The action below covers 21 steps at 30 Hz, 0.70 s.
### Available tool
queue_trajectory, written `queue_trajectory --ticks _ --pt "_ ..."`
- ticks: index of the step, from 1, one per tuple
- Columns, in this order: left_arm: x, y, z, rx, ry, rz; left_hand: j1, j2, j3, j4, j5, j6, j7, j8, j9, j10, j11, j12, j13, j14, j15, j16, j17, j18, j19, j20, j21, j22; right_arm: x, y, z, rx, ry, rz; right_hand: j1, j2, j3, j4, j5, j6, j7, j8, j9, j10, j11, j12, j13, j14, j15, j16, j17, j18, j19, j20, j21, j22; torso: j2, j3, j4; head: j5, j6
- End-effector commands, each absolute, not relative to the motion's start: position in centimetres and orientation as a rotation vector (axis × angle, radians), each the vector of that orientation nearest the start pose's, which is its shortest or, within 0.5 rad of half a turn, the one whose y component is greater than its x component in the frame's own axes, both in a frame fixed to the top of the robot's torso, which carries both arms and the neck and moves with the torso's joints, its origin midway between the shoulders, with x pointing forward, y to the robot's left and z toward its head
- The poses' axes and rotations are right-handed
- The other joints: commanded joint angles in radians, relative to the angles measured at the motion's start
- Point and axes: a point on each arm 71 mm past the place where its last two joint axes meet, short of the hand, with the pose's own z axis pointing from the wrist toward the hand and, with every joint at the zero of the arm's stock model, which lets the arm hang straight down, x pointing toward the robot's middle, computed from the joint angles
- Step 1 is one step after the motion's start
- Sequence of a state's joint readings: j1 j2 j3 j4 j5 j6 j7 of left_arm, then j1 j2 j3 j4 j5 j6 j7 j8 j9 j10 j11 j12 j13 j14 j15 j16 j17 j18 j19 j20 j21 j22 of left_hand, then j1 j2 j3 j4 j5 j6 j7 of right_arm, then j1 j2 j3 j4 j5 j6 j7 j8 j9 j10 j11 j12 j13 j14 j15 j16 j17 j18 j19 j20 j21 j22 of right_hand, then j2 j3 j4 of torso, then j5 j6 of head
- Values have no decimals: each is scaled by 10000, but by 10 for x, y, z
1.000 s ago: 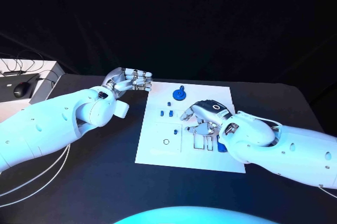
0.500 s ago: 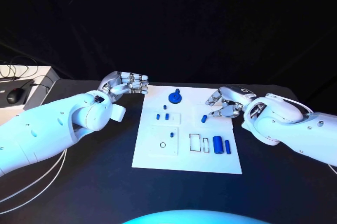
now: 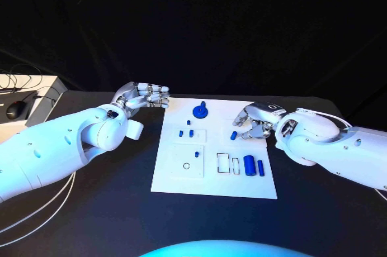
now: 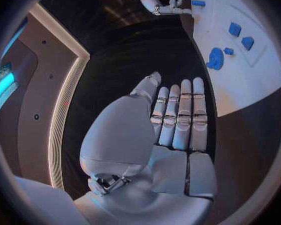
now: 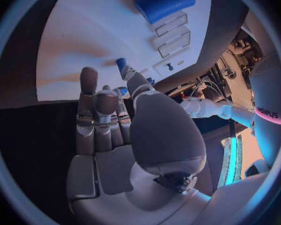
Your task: Assemble the parts on the task board
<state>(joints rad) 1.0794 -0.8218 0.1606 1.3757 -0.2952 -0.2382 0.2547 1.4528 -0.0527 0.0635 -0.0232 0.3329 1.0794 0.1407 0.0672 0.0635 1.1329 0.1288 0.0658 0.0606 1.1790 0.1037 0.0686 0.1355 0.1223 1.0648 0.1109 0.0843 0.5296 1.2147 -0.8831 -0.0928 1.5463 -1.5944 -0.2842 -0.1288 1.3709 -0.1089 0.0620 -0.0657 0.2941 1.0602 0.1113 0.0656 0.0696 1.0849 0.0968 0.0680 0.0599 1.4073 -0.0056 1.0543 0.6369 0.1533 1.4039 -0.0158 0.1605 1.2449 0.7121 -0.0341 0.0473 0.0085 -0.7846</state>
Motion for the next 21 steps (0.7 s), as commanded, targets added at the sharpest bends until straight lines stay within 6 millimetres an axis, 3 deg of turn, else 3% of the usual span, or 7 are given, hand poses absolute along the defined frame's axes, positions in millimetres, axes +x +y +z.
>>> queue_trajectory --ticks 1,9,16,21 --pt "516 241 -181 -9666 14666 -14336 72 26 -52 -21 31 10 29 -50 -3 -33 -9 -38 -14 -76 -20 -9 9 -128 -1 32 -44 -7 473 -207 -199 -3689 17129 5146 58 59 82 -1 65 5 -59 -34 3 144 -2 18 1 14 3 5 19 74 72 -8 -54 26 5 -4 4 -2 -12" --pt "516 241 -181 -9678 14668 -14313 72 26 -52 -21 31 10 29 -50 -3 -33 -9 -38 -14 -76 -20 -9 9 -128 -1 32 -44 -7 473 -200 -204 -3772 17198 5210 15 234 392 -199 82 120 25 -34 4 430 -58 -16 -4 31 -43 14 59 52 88 -55 -45 122 3 -3 -1 -19 -14" --pt "516 242 -181 -9696 14678 -14282 79 42 -51 -14 30 21 34 -48 -2 -26 -10 -38 -14 -72 -23 -8 11 -129 5 26 -38 -13 473 -195 -208 -3863 17251 5190 -139 348 1350 -395 -156 418 95 -22 15 918 -160 -41 -2 40 -113 44 99 35 56 -109 12 306 2 -4 -3 -24 -21" --pt "516 242 -181 -9708 14683 -14259 79 42 -51 -14 30 21 34 -48 -2 -26 -10 -38 -14 -72 -23 -8 11 -129 5 26 -38 -13 473 -194 -210 -3886 17279 5160 -269 420 1933 -452 -200 814 53 -3 44 1423 -308 -46 8 50 -205 53 123 -21 37 -180 58 445 4 3 -7 -18 -40"
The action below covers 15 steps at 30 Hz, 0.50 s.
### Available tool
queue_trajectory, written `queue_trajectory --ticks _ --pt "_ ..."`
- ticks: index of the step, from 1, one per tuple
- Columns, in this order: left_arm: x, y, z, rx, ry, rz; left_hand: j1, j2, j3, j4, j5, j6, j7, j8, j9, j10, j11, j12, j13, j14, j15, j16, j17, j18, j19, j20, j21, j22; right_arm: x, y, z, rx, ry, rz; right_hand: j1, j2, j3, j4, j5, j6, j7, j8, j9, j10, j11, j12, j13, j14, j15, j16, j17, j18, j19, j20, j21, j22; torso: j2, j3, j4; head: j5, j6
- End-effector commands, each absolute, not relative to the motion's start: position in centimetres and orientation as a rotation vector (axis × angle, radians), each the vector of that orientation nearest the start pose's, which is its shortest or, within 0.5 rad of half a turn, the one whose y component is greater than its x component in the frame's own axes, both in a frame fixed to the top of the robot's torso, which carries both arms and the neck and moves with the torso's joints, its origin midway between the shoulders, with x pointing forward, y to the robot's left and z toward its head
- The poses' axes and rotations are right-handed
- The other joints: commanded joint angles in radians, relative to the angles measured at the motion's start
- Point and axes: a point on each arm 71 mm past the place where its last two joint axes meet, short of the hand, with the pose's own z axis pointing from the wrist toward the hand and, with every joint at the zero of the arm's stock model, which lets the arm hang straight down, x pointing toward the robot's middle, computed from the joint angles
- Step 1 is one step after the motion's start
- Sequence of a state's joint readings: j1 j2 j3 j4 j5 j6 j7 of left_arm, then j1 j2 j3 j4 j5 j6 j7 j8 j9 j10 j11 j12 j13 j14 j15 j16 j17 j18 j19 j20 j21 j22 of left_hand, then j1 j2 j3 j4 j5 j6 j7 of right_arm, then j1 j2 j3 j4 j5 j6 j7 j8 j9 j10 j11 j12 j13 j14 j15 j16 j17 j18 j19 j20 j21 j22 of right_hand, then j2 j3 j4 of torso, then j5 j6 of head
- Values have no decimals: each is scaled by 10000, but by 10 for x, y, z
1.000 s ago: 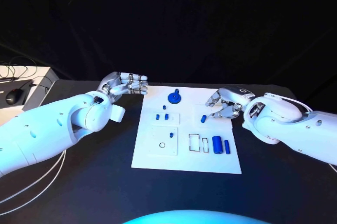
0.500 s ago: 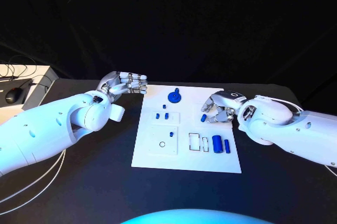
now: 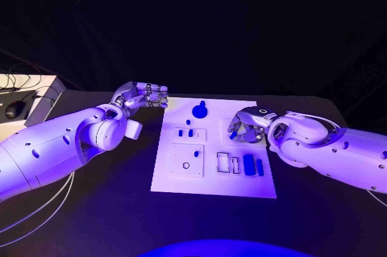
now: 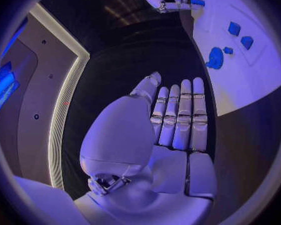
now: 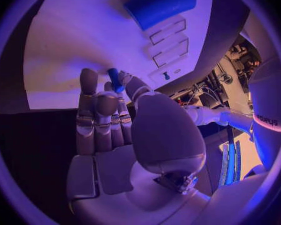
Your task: Assemble the parts on the task board
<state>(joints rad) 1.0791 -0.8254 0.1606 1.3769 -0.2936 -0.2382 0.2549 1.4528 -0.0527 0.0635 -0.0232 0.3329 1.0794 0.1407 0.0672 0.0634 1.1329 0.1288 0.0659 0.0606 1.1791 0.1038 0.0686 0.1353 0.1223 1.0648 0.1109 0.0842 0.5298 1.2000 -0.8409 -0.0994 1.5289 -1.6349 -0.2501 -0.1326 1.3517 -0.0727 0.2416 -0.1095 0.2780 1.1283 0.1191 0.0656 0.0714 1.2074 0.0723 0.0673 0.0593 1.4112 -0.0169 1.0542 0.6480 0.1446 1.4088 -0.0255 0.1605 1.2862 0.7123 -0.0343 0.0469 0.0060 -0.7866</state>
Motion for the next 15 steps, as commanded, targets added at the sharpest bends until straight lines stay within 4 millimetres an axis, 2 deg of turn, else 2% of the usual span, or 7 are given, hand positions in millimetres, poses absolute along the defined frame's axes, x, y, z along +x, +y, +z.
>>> queue_trajectory --ticks 1,7,15 --pt "516 243 -181 -9711 14684 -14253 79 54 -45 -4 28 30 35 -49 -2 -19 -11 -38 -14 -70 -24 -9 14 -130 8 22 -33 -14 473 -194 -210 -3893 17282 5155 -91 66 182 -22 -42 211 -52 4 35 283 -93 -36 20 15 -109 56 17 51 -12 -99 65 52 -1 6 -6 10 -22" --pt "516 244 -181 -9725 14685 -14223 79 54 -45 -4 28 30 35 -49 -2 -19 -11 -38 -14 -70 -24 -9 14 -130 8 22 -33 -14 472 -192 -211 -3979 17289 5130 -83 175 286 -88 -57 509 -134 1 69 585 -200 -48 23 26 -193 60 46 -42 -17 -192 85 149 0 9 -6 15 -48" --pt "515 244 -181 -9750 14696 -14183 82 62 -36 5 30 36 37 -48 -2 -18 -12 -39 -14 -70 -25 -9 14 -133 5 19 -30 -15 472 -192 -211 -4080 17227 5008 6 365 356 -263 -200 666 -144 2 84 715 -246 -48 27 31 -238 38 83 -114 -42 -266 87 278 -3 9 -9 15 -73"
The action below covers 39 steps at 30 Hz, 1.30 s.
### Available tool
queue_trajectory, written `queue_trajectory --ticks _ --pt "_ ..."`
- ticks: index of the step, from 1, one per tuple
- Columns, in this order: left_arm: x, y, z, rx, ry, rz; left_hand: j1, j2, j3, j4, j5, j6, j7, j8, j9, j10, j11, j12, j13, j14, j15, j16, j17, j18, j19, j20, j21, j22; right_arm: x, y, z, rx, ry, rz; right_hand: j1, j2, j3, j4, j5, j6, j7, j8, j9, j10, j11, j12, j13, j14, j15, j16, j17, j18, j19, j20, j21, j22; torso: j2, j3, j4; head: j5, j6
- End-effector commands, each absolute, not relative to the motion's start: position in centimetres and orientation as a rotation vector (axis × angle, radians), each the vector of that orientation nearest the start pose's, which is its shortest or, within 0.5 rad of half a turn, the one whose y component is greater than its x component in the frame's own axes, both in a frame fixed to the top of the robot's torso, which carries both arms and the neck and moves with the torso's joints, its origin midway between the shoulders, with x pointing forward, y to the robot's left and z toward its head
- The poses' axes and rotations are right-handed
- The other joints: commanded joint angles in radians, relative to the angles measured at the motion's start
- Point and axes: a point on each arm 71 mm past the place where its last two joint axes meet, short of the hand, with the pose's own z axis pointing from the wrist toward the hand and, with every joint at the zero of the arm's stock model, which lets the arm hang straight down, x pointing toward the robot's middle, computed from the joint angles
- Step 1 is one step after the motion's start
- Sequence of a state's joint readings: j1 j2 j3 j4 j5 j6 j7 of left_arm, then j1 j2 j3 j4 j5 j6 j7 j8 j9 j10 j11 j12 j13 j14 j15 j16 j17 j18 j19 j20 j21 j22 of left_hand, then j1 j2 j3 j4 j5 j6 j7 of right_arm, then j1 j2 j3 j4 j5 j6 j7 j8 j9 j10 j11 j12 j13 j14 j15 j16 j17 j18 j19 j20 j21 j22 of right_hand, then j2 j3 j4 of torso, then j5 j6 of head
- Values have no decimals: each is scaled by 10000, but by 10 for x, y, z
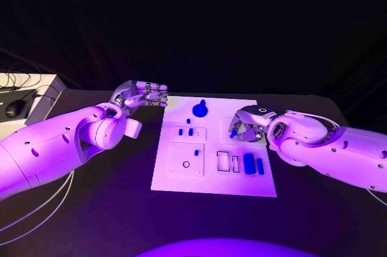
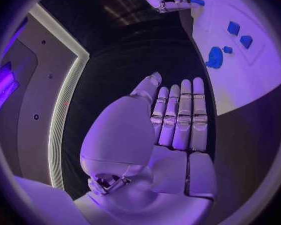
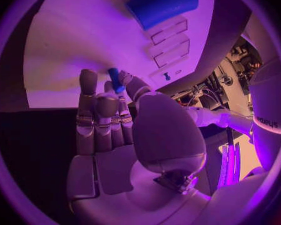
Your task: Assemble the parts on the task board
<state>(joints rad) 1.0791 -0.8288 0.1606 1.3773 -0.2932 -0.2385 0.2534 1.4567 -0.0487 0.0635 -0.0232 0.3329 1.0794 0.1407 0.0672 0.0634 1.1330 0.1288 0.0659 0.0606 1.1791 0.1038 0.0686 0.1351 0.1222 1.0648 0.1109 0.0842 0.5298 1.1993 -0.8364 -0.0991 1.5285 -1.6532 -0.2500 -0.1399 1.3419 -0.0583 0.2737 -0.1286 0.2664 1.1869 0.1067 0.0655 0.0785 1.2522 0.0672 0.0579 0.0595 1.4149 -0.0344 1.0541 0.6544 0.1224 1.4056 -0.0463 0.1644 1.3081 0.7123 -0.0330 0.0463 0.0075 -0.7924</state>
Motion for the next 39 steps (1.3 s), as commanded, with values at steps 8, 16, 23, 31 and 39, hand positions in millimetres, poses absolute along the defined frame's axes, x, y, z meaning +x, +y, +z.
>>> queue_trajectory --ticks 8,16,23,31,39 --pt "515 244 -181 -9769 14711 -14158 42 23 -36 5 30 35 37 -48 -2 -18 -12 -39 -14 -70 -25 -10 15 -132 4 19 -30 -15 471 -190 -207 -4082 16712 5083 303 524 883 -523 -845 372 13 28 110 653 -276 48 46 -6 -125 56 112 129 -78 -140 246 216 -7 -1 0 -5 -15" --pt "516 244 -181 -9782 14696 -14138 42 38 -24 19 28 40 44 -48 -2 -15 -13 -37 -14 -66 -26 -7 15 -133 5 16 -24 -13 462 -186 -196 -3793 15963 5668 242 536 1120 -630 -1131 401 29 33 168 716 -287 51 51 2 -130 47 165 131 -127 -151 385 204 -14 -4 -1 24 -28" --pt "517 244 -182 -9791 14668 -14121 42 38 -24 19 28 40 44 -48 -2 -15 -13 -37 -14 -66 -26 -7 15 -133 5 16 -24 -13 454 -181 -178 -3707 15382 6136 248 515 1119 -632 -1103 412 32 31 189 725 -285 46 49 8 -129 42 181 137 -139 -151 433 205 -27 -12 -5 63 -27" --pt "517 242 -183 -9798 14680 -14154 42 38 -24 19 28 40 44 -48 -2 -15 -13 -37 -14 -66 -26 -7 15 -133 5 16 -24 -13 440 -161 -165 -3890 15038 6935 259 493 1119 -631 -1060 425 33 27 207 735 -288 44 48 8 -131 41 205 144 -161 -151 497 206 -17 -10 -9 145 6" --pt "517 240 -183 -9794 14678 -14225 42 38 -24 19 28 40 44 -48 -2 -15 -13 -37 -14 -66 -26 -7 15 -133 5 16 -24 -13 424 -122 -171 -4352 15010 7995 271 490 1124 -641 -1025 411 49 21 208 721 -277 45 47 8 -124 31 210 148 -190 -147 524 202 -16 -13 -5 258 -12"
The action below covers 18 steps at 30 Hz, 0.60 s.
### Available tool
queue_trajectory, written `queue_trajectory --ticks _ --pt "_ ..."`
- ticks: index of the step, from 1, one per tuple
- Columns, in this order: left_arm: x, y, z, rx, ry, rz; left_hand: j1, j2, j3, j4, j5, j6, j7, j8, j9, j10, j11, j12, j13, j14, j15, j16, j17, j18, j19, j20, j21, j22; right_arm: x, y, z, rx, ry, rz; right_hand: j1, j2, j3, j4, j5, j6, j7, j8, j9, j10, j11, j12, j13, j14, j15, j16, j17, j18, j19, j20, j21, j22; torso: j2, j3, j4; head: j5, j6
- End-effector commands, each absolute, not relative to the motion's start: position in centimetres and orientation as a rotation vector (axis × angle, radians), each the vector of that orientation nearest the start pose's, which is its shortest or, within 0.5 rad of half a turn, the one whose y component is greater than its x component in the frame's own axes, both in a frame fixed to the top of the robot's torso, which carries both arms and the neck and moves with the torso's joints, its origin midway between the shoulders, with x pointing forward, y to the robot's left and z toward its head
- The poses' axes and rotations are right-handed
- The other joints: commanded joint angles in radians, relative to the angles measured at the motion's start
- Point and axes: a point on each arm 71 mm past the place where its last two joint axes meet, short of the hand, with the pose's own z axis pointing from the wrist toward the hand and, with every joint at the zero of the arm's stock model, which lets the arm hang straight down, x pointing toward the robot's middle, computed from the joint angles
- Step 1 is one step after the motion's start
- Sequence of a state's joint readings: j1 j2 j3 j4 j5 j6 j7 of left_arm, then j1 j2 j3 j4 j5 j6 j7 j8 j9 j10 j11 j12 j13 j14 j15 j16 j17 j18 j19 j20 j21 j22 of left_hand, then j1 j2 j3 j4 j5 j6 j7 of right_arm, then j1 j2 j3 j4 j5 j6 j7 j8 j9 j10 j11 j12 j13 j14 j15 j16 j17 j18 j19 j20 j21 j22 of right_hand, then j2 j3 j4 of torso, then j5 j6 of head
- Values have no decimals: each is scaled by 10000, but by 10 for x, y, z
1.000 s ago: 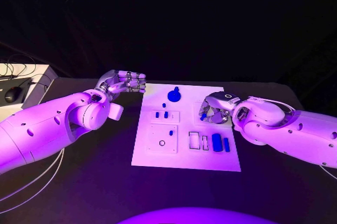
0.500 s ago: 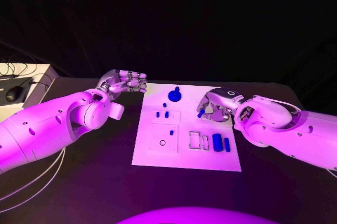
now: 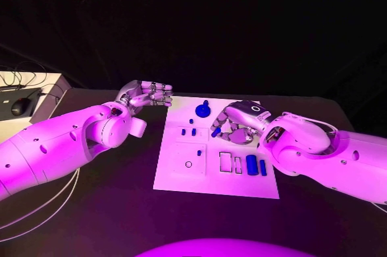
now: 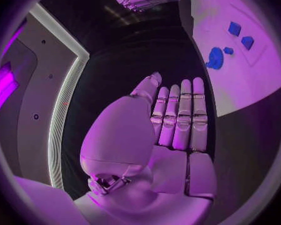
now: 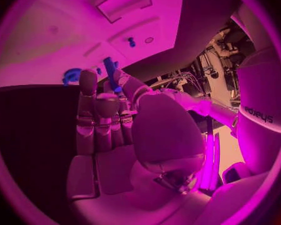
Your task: Assemble the parts on the task board
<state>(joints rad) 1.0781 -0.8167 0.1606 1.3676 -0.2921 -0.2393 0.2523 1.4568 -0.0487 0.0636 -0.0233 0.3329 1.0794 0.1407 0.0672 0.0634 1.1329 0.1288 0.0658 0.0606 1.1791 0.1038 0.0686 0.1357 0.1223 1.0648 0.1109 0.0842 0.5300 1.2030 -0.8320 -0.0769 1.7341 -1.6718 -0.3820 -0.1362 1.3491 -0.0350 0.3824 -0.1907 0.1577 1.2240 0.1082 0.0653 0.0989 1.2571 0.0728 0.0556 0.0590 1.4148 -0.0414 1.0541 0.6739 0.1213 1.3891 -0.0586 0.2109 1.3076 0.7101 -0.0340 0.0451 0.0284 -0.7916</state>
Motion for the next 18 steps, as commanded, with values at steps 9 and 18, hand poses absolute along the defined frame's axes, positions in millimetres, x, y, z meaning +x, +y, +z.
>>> queue_trajectory --ticks 9,18 --pt "517 236 -183 -9795 14666 -14339 53 21 2 38 30 38 45 -49 -2 -2 -16 -37 -14 -57 -30 -5 6 -139 -6 11 -6 8 410 -84 -193 -4885 15231 8762 205 263 39 -36 96 31 47 22 4 666 -326 68 52 12 -51 20 13 167 -37 -23 85 207 21 -11 28 198 -79" --pt "517 235 -182 -9793 14655 -14369 53 21 2 38 30 38 45 -49 -2 -2 -16 -37 -14 -57 -30 -5 6 -139 -6 11 -6 8 405 -67 -211 -5209 15640 8880 194 269 33 -58 128 27 56 22 3 659 -319 67 52 16 -46 9 9 173 -52 -17 115 206 19 -8 18 345 -160"
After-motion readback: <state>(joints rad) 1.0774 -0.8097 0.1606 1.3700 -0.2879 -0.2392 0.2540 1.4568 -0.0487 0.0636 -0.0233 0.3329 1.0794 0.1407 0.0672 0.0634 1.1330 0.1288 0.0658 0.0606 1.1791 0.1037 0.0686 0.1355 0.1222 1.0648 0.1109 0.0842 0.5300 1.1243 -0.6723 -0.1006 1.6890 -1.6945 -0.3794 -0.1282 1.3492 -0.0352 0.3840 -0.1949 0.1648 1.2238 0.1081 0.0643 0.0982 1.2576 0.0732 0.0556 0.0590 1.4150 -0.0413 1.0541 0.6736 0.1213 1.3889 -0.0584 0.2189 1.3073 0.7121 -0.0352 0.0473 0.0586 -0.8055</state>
